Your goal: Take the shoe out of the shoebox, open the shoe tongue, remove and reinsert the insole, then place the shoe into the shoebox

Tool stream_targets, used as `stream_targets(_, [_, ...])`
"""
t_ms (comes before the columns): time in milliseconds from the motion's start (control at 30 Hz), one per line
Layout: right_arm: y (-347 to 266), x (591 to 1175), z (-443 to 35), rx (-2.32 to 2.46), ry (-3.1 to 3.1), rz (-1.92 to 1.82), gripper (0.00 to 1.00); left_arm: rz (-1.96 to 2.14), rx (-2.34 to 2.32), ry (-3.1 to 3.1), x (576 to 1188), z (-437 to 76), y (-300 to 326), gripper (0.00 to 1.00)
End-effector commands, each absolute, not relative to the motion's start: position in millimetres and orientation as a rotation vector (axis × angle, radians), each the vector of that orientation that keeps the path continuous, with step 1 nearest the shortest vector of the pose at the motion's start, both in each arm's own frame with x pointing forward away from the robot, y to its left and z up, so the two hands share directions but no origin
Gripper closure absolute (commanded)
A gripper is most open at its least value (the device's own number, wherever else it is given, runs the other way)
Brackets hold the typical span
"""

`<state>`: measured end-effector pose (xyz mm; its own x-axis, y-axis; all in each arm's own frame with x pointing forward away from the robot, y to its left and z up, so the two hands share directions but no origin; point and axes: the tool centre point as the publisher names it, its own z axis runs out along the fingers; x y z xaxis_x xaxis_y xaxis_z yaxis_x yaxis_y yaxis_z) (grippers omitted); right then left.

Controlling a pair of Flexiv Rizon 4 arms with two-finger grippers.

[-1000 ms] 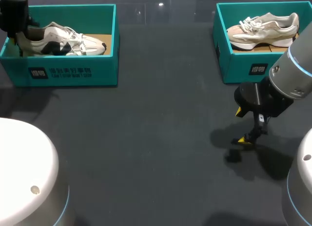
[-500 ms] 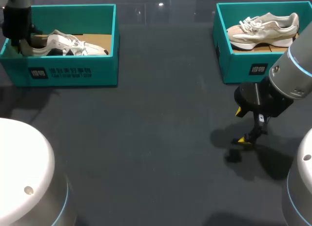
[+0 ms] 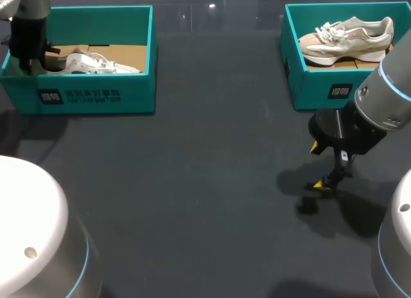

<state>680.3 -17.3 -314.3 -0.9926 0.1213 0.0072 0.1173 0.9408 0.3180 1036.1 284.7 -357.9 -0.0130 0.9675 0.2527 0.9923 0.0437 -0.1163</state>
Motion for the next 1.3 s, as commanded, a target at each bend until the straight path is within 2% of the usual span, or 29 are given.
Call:
stream_targets(33, [-16.7,679.4,-315.0,0.191,3.081,0.5,0.0,-0.126,-1.999,-2.061,1038.3,-364.0,283.6,1.0])
stream_targets(433, [-16.7,679.4,-315.0,0.191,3.081,0.5,0.0,-0.09,-2.008,-2.057,1036.2,-373.8,280.3,1.0])
stream_targets(467, [-16.7,679.4,-315.0,0.191,3.081,0.5,0.0,-0.084,-2.011,-2.061,1036.2,-373.9,280.0,0.95])
stream_targets(500, [-16.7,679.4,-315.0,0.191,3.081,0.5,0.0,-0.079,-2.013,-2.063,1036.3,-373.3,279.6,0.81])
stream_targets(567, [-16.7,679.4,-315.0,0.191,3.081,0.5,0.0,-0.079,-2.016,-2.068,1036.7,-371.6,278.8,0.7])
stream_targets(767, [-16.7,679.4,-315.0,0.191,3.081,0.5,0.0,-0.071,-2.026,-2.087,1039.2,-369.0,277.6,0.66])
stream_targets(867, [-16.7,679.4,-315.0,0.191,3.081,0.5,0.0,-0.065,-2.041,-2.088,1039.8,-365.5,275.8,0.58])
stream_targets(967, [-16.7,679.4,-315.0,0.191,3.081,0.5,0.0,-0.067,-2.053,-2.089,1039.2,-361.3,273.8,0.46])
stream_targets(1033, [-16.7,679.4,-315.0,0.191,3.081,0.5,0.0,-0.071,-2.057,-2.091,1038.6,-358.8,272.8,0.24])
stream_targets(1133, [-16.7,679.4,-315.0,0.191,3.081,0.5,0.0,-0.072,-2.07,-2.096,1037.6,-351.7,271.9,0.08])
stream_targets(1233, [-16.7,679.4,-315.0,0.191,3.081,0.5,0.0,-0.066,-2.095,-2.112,1036.2,-338.3,272.2,0.0])
stream_targets(1300, [-16.7,679.4,-315.0,0.191,3.081,0.5,0.0,-0.052,-2.118,-2.12,1035.1,-327.1,272.3,0.0])
